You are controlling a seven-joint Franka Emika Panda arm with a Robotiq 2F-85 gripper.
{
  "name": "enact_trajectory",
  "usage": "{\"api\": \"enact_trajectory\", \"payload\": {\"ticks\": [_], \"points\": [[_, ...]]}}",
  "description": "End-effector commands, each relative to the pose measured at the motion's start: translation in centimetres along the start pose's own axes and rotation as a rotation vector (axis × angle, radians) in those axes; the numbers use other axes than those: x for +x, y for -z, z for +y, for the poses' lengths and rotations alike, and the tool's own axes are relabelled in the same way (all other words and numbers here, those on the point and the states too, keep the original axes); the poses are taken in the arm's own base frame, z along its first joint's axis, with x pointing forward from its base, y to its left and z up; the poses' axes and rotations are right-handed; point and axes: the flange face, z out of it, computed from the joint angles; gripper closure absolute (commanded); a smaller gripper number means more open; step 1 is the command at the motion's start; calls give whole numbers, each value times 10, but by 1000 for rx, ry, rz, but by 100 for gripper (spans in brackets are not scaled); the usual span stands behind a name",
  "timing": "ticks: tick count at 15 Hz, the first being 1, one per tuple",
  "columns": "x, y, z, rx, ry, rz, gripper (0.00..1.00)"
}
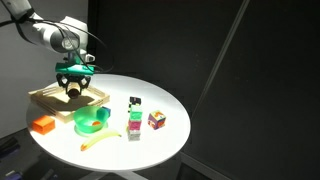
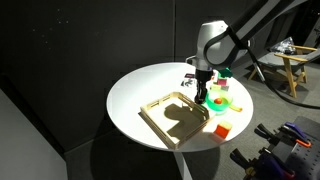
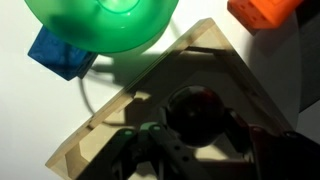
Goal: Put the plum plush toy on the tray
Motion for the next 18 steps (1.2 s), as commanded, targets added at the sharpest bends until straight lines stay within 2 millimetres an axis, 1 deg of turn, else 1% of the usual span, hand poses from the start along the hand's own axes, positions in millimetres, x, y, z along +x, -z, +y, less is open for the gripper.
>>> {"api": "enact_trajectory", "payload": {"ticks": [1,4,7,10,11,12,18], "points": [[21,3,1,-9,25,-11,66],[32,-2,0,-9,42,-14,66],[37,-10,1,3,48,-26,66],[40,-14,2,16,47,-29,66],[33,-16,-2,17,49,-17,66],[34,-18,-2,19,50,-18,41],[33,-20,-3,22,51,-20,41]]}}
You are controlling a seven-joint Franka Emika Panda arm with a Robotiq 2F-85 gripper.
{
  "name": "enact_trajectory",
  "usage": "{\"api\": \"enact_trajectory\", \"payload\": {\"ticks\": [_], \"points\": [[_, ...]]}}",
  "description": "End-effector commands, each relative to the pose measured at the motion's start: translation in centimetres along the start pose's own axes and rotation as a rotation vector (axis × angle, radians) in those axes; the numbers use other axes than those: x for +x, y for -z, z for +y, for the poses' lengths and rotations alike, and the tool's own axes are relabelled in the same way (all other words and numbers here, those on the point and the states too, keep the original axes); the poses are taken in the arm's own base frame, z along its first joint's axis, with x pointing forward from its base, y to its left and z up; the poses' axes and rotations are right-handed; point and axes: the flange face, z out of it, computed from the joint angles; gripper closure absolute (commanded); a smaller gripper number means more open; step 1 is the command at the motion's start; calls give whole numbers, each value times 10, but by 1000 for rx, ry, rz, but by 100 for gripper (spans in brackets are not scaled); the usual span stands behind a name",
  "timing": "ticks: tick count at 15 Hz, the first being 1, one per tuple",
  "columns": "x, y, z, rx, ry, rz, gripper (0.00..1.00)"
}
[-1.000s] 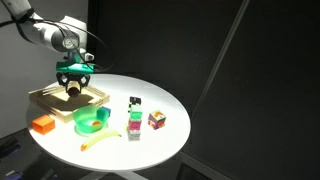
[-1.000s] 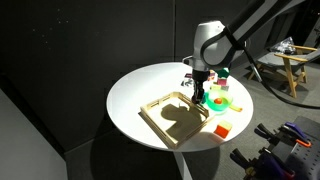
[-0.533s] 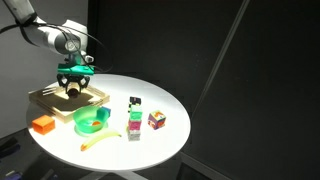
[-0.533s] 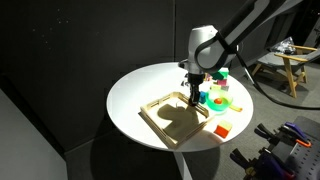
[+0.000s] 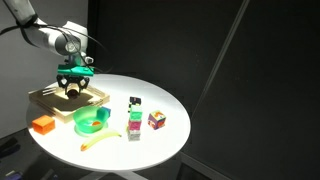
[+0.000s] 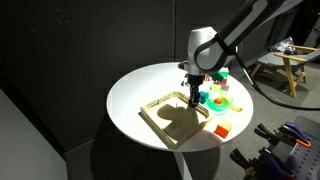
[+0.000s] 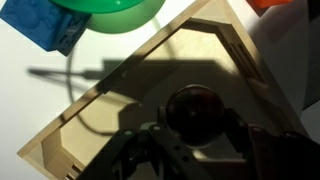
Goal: Put the plum plush toy on the tray
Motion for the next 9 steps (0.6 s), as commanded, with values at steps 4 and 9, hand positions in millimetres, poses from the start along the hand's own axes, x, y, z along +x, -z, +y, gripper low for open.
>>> {"api": "enact_trajectory", "payload": {"ticks": [4,9], "points": [[0,0,0,1,0,-1,41],[5,1,0,0,9,4,66]]}}
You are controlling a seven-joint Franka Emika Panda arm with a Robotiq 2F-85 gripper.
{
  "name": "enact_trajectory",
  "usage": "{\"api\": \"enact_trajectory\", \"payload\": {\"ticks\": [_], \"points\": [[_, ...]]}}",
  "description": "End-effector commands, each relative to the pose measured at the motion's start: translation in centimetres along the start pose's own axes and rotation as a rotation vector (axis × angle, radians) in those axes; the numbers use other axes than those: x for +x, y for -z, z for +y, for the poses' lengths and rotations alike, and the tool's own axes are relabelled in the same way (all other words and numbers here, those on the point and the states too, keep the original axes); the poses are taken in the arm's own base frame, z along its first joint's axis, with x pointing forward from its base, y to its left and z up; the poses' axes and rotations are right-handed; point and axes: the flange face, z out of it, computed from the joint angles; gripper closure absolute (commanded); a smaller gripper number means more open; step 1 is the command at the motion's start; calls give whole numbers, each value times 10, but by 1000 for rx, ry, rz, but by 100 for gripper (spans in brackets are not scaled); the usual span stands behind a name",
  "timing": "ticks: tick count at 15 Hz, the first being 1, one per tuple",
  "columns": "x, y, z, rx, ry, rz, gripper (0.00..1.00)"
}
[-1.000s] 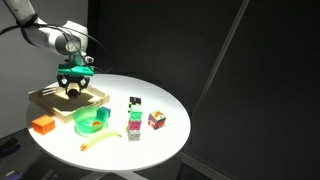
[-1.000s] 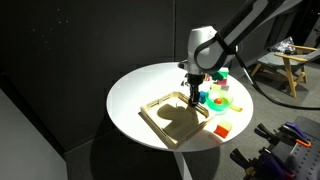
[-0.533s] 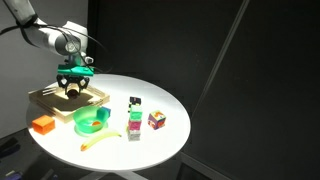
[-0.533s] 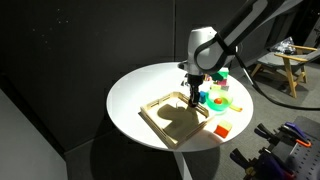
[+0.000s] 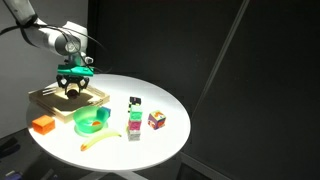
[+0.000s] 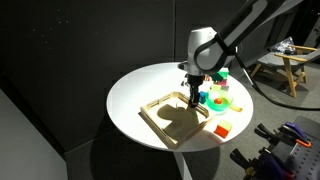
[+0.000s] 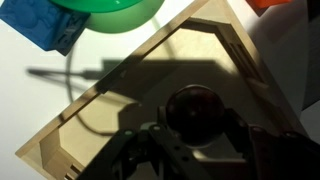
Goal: Put the plum plush toy on the tray
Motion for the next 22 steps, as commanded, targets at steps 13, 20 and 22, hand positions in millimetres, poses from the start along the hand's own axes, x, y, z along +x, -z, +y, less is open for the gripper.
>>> {"api": "enact_trajectory", "payload": {"ticks": [13,20,22], "points": [[33,-13,-3,14,56,14,66],[49,-26,7,-15,80,11,66],[52,-29,11,-23,87,7,66]]}}
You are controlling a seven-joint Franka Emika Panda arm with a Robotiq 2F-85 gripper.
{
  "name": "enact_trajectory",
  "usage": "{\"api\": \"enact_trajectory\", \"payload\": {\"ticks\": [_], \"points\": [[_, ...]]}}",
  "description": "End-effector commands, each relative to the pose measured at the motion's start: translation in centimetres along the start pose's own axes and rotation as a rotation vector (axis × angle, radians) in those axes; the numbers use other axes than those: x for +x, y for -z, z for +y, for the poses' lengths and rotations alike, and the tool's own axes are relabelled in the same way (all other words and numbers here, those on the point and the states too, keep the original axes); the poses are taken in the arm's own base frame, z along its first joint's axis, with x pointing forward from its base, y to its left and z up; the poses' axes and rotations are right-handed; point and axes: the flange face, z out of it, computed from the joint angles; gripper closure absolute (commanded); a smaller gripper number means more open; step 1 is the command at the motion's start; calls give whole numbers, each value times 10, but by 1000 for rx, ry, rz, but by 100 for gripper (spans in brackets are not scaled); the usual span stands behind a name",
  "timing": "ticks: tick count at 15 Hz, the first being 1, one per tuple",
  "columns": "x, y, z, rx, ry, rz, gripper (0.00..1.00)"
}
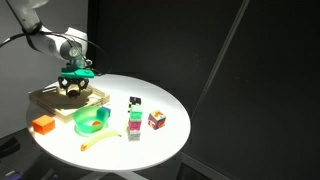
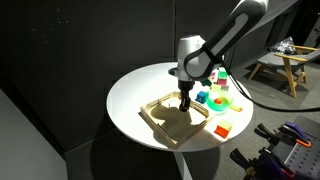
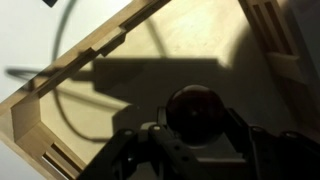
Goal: Put the plum plush toy on the tray
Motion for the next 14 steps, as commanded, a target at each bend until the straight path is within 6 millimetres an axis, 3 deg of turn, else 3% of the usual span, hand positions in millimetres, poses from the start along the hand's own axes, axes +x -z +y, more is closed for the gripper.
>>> {"api": "enact_trajectory", "payload": {"ticks": [1,14], "points": [[10,-4,10,-27,15,-6,66],[14,-20,20,-31,25,-16,66]]}}
